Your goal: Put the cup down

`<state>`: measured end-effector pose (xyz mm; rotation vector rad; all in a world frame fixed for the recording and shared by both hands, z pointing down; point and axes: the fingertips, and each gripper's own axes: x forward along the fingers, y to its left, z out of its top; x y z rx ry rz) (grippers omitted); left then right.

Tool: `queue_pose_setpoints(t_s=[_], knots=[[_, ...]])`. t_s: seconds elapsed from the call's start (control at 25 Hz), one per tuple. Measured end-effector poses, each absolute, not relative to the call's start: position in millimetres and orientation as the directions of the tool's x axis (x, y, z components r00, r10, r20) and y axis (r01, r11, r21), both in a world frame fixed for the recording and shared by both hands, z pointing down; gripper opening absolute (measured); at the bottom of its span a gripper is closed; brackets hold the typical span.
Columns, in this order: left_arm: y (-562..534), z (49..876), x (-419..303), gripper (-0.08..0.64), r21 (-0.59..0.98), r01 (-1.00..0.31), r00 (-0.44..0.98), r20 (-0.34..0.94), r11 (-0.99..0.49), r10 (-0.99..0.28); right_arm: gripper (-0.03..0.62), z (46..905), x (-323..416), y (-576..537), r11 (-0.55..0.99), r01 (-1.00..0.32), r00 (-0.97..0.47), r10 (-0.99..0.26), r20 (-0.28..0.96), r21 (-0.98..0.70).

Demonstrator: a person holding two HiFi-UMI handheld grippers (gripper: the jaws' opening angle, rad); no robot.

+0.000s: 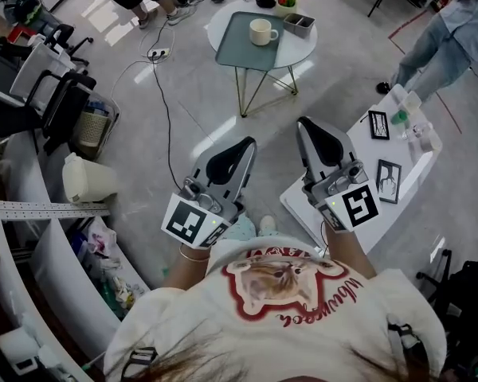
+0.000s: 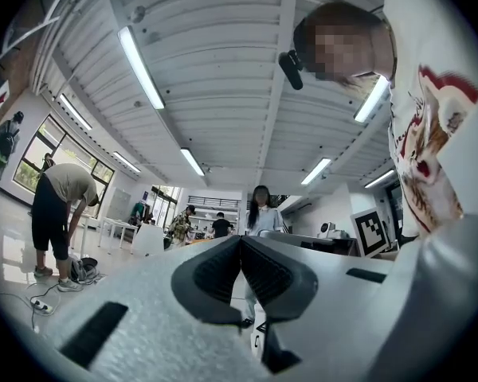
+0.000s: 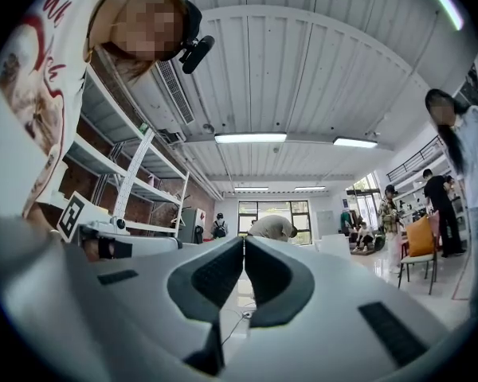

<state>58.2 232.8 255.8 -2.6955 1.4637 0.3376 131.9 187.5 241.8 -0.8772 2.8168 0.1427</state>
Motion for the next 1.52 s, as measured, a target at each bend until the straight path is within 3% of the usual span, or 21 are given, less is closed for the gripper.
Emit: queue_pose_setpoints(t_s=[1.52], knots=[[271.2,239.2,20.5,0.014,0.035,-0.83,0.532,-0.252,-0.557,-0.809,0.028,222.9,92.2,226.4,0.812,-0.578,-0.805,-0.55,-0.222,0.08]])
